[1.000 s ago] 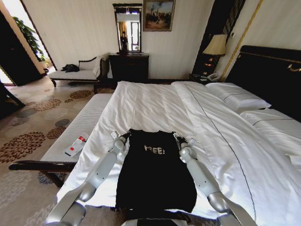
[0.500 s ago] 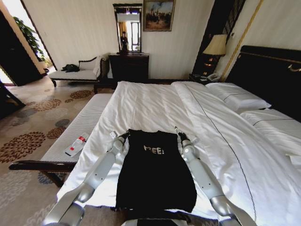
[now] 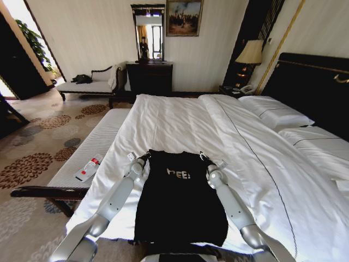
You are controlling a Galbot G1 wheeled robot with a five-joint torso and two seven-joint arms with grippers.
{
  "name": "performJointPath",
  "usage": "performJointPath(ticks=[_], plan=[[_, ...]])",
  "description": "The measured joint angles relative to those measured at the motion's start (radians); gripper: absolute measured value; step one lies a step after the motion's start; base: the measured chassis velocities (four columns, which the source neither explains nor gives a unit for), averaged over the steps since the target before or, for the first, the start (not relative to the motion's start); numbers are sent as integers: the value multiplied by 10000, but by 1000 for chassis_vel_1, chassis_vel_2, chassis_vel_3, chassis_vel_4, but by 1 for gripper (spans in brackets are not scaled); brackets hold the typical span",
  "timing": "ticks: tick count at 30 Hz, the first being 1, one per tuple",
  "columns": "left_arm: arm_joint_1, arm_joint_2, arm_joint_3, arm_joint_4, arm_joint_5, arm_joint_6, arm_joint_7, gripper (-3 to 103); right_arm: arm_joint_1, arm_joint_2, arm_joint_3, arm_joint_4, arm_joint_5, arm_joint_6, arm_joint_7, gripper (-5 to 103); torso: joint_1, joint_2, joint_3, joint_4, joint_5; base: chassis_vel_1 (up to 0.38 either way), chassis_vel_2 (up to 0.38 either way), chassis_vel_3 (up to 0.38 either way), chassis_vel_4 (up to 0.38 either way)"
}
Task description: Fold the clothes on the bed.
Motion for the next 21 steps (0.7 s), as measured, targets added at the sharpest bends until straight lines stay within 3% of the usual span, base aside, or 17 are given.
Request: performJointPath(ticks=[2, 5, 10, 11, 12, 21], plan=[[-3, 19, -12, 33, 0, 0, 3, 3, 0, 32, 2, -87, -87, 80, -63, 41, -1, 0, 0, 0, 0, 0, 0, 0, 0], [-29, 23, -17, 69, -1, 0, 9, 3, 0, 42, 12, -171, -196, 172, -142, 36, -1, 0, 0, 0, 0, 0, 0, 0, 0], [-121, 22, -23, 99, -34, 0, 29, 3, 93, 38, 36, -258, -346, 388, -207, 14, 0, 0, 0, 0, 1, 0, 0, 0, 0], [-139, 22, -24, 99, -43, 0, 30, 3, 104, 24, 29, -217, -328, 383, -172, 14, 0, 0, 0, 0, 1, 0, 0, 0, 0], [-157, 22, -24, 89, -57, 0, 29, 3, 125, -9, 8, -103, -296, 357, -149, 4, 0, 0, 0, -1, 1, 0, 0, 0, 0], [-151, 43, -89, 26, -69, -7, 40, 3, 59, -73, -66, 475, -332, 254, -220, 1, 0, 0, 0, 0, 1, 0, 0, 0, 0]])
